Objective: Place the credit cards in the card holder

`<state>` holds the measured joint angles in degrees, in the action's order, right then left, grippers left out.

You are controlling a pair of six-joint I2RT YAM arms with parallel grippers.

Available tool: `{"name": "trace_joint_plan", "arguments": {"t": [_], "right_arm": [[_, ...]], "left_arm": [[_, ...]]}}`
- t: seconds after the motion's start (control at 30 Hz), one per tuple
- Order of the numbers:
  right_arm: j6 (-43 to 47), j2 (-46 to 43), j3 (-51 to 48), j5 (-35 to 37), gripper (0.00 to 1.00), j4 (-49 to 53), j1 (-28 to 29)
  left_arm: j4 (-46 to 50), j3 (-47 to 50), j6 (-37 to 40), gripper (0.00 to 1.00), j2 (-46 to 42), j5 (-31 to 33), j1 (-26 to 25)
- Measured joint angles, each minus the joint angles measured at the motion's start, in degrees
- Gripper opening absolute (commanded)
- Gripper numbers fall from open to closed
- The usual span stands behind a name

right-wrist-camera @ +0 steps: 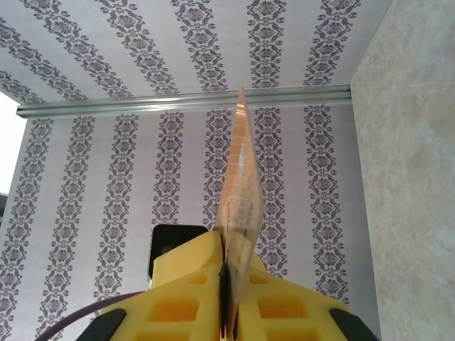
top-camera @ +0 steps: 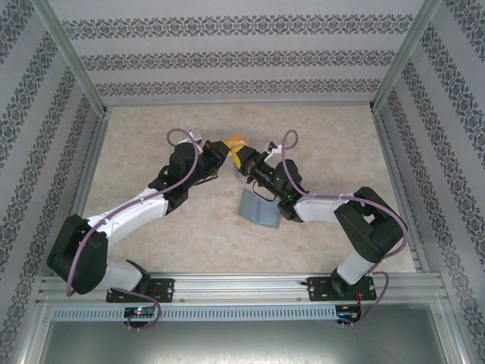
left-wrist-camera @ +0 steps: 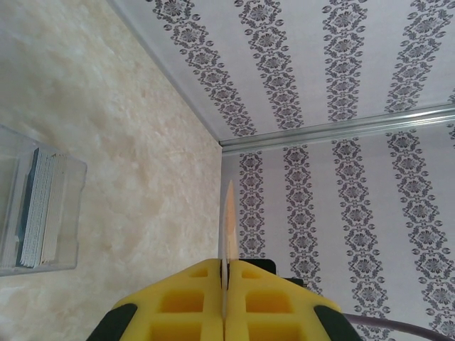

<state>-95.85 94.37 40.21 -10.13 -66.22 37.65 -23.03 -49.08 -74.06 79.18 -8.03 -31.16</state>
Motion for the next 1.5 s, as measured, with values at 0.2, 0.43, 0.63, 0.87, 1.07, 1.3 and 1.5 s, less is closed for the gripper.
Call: {"name": "trace_joint_plan", "arguments": {"t": [0.2, 0.43, 0.63, 0.87, 1.07, 1.3, 1.5], "right_arm": [[0.22, -0.07, -0.31, 0.07, 0.0, -0.31, -0.07], [9.29, -6.12, -4.33, -3.34, 0.0, 7.85, -3.26], [27.5, -17.94, -5.57, -7.85, 0.0, 29.35, -4.35], [44.28, -31.21, -13.09, -18.64, 0.0, 53.46, -10.08], [52.15, -30.69, -16.35, -27.02, 0.0, 65.66, -14.47], [57.24, -22.64, -15.72, -32.02, 0.0, 68.13, -15.5], [58.88, -17.49, -13.88, -36.06, 0.0, 65.7, -18.67]], "left_arm": [[0.24, 0.35, -0.2, 0.48, -0.07, 0.81, -0.11], [5.33, 0.85, 2.16, 0.74, -1.75, 3.1, 0.04], [18.29, -2.12, 18.29, 1.0, -4.55, 0.17, 0.13], [34.69, -12.81, 38.27, 0.96, 4.39, -11.52, -3.61], [41.2, -11.08, 42.6, 0.63, 12.41, -13.73, -5.6], [44.09, -11.85, 44.89, 0.56, 17.99, -13.94, -5.6], [44.26, -12.31, 45.44, 0.51, 21.94, -13.05, -5.6]]}}
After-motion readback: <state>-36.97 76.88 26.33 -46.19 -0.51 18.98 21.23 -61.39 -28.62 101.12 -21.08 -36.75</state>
